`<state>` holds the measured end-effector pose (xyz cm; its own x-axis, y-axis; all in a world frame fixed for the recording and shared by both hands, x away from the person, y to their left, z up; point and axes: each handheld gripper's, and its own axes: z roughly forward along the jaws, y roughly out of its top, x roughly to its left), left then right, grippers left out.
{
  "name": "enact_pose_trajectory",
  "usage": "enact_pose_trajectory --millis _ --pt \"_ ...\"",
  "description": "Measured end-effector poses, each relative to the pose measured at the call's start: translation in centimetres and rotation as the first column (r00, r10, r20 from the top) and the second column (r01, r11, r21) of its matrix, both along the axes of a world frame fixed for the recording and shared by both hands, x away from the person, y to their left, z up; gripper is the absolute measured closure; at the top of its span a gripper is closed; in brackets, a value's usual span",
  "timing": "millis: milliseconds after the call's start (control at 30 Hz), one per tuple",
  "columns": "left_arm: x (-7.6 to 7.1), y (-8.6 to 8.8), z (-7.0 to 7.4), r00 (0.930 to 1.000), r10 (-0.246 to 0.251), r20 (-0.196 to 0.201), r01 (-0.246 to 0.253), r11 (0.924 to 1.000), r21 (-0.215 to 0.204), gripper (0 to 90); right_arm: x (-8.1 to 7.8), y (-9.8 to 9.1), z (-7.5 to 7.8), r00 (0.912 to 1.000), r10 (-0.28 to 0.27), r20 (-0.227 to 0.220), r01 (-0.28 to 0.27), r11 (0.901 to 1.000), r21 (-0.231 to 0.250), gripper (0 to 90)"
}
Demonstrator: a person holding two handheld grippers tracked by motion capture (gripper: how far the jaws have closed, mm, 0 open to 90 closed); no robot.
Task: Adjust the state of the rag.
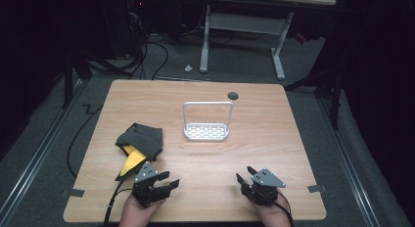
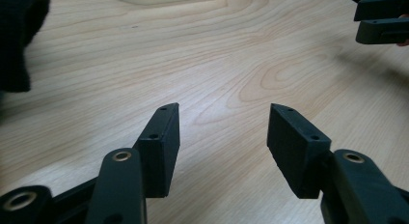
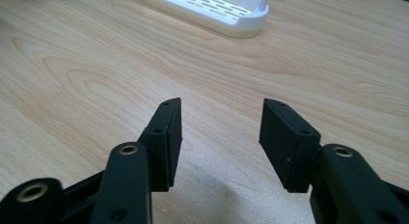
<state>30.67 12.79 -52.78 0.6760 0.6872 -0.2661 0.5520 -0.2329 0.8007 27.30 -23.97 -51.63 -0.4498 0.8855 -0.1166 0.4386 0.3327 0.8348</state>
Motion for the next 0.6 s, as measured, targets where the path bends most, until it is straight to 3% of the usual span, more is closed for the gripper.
enact_pose_trajectory --millis 67,167,600 --pt "0.1 0.1 0.0 1.0 0.002 0.006 -0.002 1.0 0.005 45.7 0.0 0.0 0.0 1.0 0.005 0.006 -0.005 1.0 -0.004 50.6" --pt "0.4 0.5 0.2 0.9999 0.006 0.012 -0.006 0.9999 -0.015 46.2 0.0 -0.4 0.1 0.9999 -0.009 0.007 0.009 0.9994 0.034 49.8" --pt "0.5 1.1 0.8 0.9993 0.009 0.036 -0.008 0.9998 -0.019 45.5 -0.1 -1.1 -0.1 0.9994 -0.027 0.021 0.026 0.9991 0.032 50.2"
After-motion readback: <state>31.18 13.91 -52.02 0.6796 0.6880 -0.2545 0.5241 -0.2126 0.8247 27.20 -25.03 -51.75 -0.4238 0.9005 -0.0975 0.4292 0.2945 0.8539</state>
